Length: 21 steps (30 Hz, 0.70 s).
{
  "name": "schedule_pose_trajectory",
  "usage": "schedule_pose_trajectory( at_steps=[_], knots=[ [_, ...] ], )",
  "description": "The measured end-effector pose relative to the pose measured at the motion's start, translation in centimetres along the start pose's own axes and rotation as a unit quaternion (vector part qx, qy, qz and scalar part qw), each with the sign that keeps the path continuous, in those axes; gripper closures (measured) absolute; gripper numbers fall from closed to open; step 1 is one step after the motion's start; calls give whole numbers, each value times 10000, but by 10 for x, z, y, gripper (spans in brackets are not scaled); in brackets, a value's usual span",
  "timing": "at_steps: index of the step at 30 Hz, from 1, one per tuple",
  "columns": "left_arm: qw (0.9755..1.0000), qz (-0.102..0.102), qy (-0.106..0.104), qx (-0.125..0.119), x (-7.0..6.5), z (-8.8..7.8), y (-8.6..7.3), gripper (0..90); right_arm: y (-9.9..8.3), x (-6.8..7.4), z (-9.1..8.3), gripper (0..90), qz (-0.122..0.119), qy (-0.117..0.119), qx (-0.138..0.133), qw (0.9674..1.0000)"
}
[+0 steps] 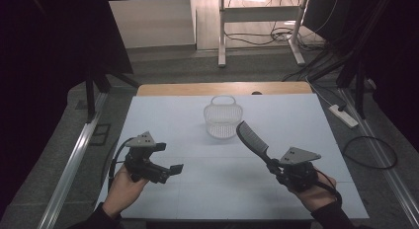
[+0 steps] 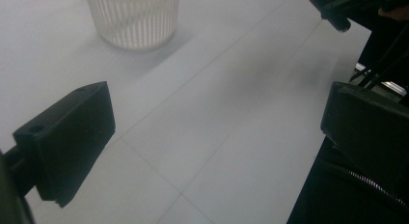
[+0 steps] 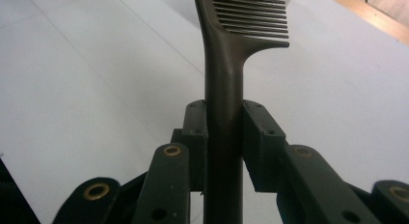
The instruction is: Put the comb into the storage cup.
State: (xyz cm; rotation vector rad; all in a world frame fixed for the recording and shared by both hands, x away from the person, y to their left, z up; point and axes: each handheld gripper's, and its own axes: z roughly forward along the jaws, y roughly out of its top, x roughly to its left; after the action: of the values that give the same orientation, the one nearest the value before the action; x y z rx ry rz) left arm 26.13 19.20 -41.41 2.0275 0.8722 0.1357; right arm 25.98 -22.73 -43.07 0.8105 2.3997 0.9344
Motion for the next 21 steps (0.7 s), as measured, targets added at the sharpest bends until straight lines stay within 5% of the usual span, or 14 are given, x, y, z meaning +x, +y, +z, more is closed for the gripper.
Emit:
schedule_pose_trajectory(
  at_steps=[21],
  knots=[
    [9996, 244, -115, -112, -10, 35, 49, 0, 12, 10, -2, 727, -221, -182, -448, 9986]
  ],
)
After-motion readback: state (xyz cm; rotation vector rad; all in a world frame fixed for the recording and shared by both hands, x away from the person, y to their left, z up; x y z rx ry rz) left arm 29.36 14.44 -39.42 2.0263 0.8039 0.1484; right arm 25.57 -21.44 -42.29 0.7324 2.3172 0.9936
